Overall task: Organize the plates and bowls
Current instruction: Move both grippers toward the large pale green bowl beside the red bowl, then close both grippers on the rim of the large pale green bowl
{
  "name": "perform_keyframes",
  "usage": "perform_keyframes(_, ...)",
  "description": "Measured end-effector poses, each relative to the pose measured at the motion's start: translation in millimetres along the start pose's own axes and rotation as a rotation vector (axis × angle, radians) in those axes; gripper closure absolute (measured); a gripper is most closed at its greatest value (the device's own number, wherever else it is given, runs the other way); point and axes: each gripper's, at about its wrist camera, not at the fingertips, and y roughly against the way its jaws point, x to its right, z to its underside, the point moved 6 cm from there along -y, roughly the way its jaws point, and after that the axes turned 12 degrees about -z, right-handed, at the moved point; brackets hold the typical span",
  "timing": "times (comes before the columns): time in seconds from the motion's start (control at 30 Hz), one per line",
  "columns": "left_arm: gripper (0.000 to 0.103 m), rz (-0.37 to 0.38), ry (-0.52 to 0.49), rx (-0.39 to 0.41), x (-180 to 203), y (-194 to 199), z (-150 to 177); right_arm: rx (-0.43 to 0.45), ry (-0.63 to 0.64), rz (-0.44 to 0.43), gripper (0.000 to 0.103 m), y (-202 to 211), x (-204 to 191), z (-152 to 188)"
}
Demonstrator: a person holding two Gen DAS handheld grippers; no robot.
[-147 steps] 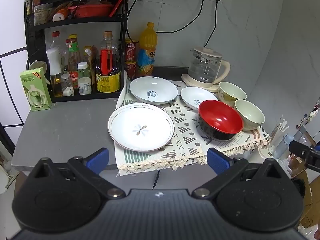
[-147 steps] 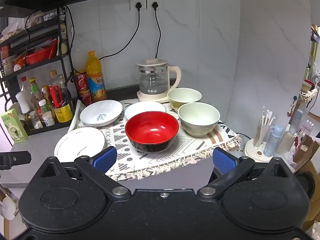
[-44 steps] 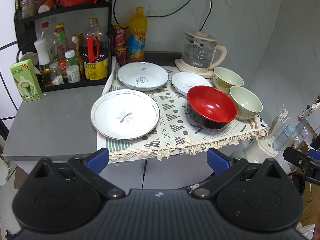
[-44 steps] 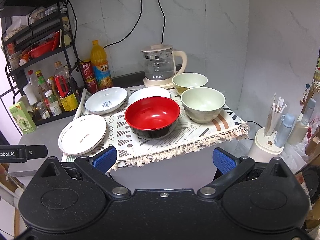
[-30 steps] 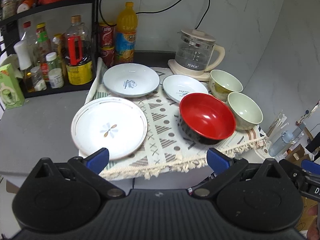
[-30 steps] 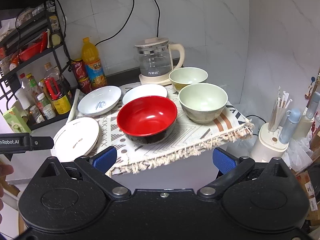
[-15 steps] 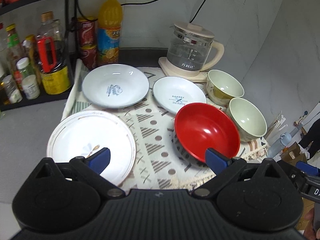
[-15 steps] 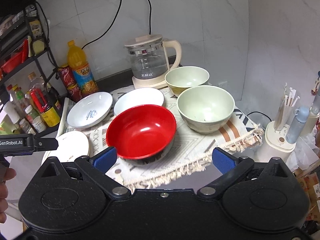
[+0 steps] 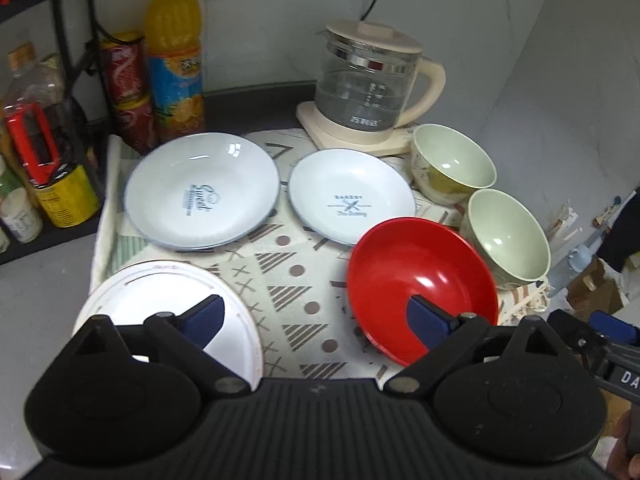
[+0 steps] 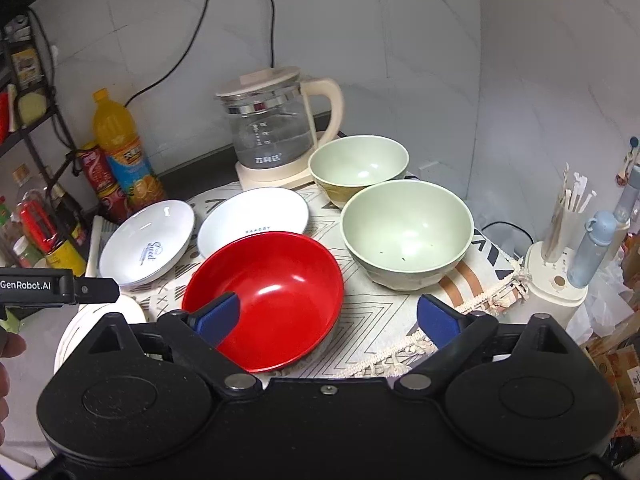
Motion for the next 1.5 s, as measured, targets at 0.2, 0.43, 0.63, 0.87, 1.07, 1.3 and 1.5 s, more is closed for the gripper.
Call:
perform_keyframes(0.2, 0.007, 0.038, -0.046, -0.003, 20, -11, -15, -0.007, -0.019, 0.020, 0.013, -10, 9, -8)
perform_keyframes(0.43, 0.014, 0.083, -0.062, -0.027, 49, -26, -31, -0.044, -0.057, 0.051, 0.016, -22, 35, -17)
perform_keyframes(0.63, 0.015, 0.091, -0.066, -0.042, 78, -43, -45, -0.052, -0.080, 0.068, 0.016, -31, 63, -30)
perform_keyframes(0.87, 0.031, 0.121, -0.088, -0.067, 115, -64, -53, -0.059, -0.119, 0.080, 0.028, -45, 101, -35)
perform_keyframes(1.07, 0.046, 0.157, -0.135, -0.085, 149, -80, -54, -0.090, -0.154, 0.049, 0.048, -63, 121, -33)
perform_keyframes(1.3, 0.060, 0.178, -0.146, -0.102, 176, -102, -59, -0.128, -0.175, 0.029, 0.066, -80, 136, -33)
perform_keyframes(1.5, 0.071, 0.192, -0.135, -0.130, 189, -121, -61, -0.151, -0.188, 0.029, 0.069, -91, 146, -31)
